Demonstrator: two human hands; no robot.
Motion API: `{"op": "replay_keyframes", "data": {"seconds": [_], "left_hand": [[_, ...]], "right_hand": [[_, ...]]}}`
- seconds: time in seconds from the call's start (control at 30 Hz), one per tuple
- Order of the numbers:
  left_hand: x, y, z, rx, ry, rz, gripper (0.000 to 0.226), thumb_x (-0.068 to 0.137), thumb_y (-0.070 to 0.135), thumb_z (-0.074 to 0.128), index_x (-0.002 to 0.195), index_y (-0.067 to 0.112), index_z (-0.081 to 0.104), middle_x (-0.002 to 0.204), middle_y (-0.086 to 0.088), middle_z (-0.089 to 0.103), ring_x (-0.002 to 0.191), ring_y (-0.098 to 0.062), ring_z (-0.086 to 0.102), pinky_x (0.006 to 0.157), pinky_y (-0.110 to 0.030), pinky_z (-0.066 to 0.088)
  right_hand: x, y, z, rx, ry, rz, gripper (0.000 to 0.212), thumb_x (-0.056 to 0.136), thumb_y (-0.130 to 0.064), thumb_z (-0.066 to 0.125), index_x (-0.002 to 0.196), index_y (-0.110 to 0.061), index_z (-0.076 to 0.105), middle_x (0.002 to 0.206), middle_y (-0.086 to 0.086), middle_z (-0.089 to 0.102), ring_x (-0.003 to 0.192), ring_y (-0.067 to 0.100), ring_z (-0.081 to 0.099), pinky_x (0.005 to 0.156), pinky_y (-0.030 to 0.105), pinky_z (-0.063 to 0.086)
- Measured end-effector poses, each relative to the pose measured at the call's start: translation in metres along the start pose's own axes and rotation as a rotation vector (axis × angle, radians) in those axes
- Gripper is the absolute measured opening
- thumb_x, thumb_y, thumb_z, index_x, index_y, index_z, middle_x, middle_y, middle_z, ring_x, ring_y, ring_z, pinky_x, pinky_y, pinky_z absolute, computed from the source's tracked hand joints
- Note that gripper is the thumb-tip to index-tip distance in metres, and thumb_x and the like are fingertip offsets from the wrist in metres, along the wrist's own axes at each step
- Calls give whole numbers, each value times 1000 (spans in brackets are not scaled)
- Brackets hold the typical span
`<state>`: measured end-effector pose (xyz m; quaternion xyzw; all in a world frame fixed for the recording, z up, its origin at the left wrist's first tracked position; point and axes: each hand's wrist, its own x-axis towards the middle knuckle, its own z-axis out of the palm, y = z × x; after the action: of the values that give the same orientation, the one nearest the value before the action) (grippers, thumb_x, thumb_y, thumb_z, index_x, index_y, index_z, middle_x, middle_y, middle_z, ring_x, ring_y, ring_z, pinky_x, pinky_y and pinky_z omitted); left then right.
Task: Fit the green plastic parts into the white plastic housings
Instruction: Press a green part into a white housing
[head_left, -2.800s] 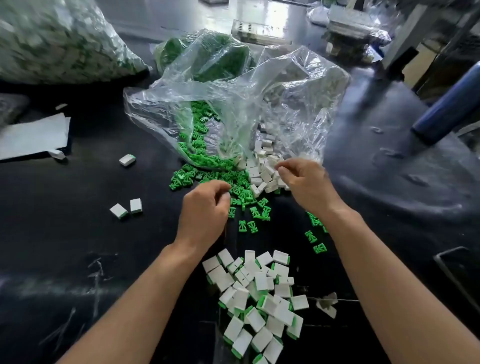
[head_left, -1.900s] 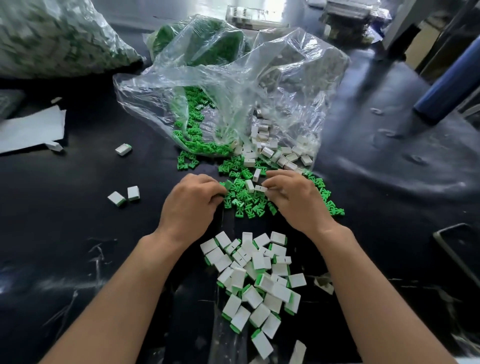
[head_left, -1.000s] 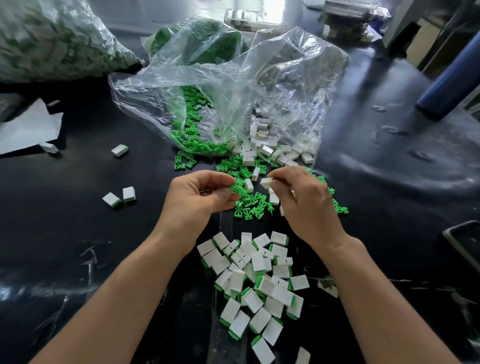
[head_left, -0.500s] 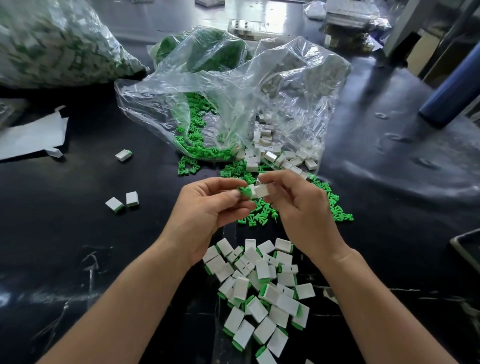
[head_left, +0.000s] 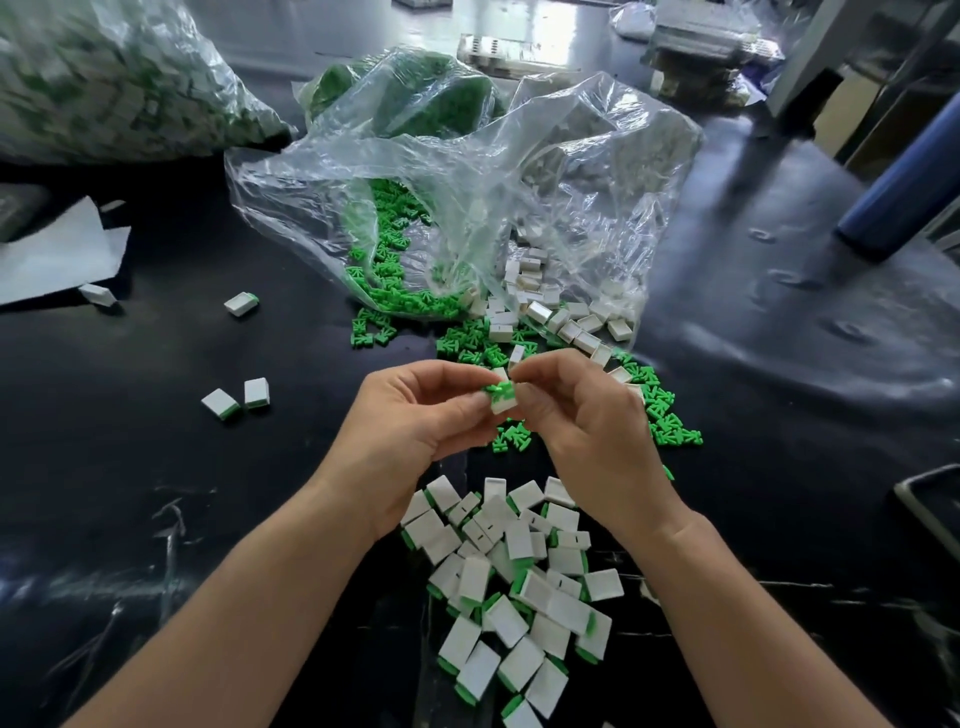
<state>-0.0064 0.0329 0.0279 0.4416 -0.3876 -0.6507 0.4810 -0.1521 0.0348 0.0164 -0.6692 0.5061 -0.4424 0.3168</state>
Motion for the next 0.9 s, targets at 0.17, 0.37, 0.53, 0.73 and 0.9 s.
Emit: {"op": "replay_keyframes", "data": {"seconds": [0.17, 0.37, 0.53, 0.73, 0.9], "left_hand": [[-1, 1, 0, -63, 43, 40, 12, 66, 3, 61, 76, 4, 67, 72, -8, 72, 68, -15, 70, 60, -20, 55], [-4, -2, 6, 3, 45, 41, 24, 78, -5, 61, 70, 14, 72, 71, -5, 72, 66, -13, 69, 58, -20, 55], [-7, 0, 8, 134, 32, 125, 20, 70, -4, 69, 81, 12, 70, 69, -1, 72, 65, -9, 67, 61, -18, 54], [-6, -1, 8, 219, 118, 157, 27, 69, -12, 70, 77, 14, 69, 66, 2, 71, 64, -9, 65, 63, -21, 56], [-7, -1, 6, 161, 92, 122, 29, 66, -8, 71, 83, 16, 69, 80, -7, 70, 68, -13, 66, 59, -21, 54]], "right_hand": [[-3, -4, 1, 9, -43, -42, 29, 78, -11, 72, 96, -28, 58, 86, -16, 64, 81, 0, 64, 72, 18, 53], [-4, -4, 2, 37, 69, -33, 14, 80, -11, 70, 91, -19, 68, 76, -6, 70, 69, 3, 67, 69, 23, 55], [-3, -7, 0, 55, 88, -2, 19, 83, -16, 67, 82, -34, 64, 73, -4, 70, 64, 8, 67, 62, 29, 56], [-3, -10, 1, 104, 80, 48, 20, 87, -12, 61, 79, -30, 56, 71, -5, 67, 59, 7, 67, 54, 17, 51], [-3, -8, -2, 70, 129, 58, 15, 83, -11, 65, 74, -22, 60, 70, 2, 66, 67, 20, 66, 65, 41, 55]]}}
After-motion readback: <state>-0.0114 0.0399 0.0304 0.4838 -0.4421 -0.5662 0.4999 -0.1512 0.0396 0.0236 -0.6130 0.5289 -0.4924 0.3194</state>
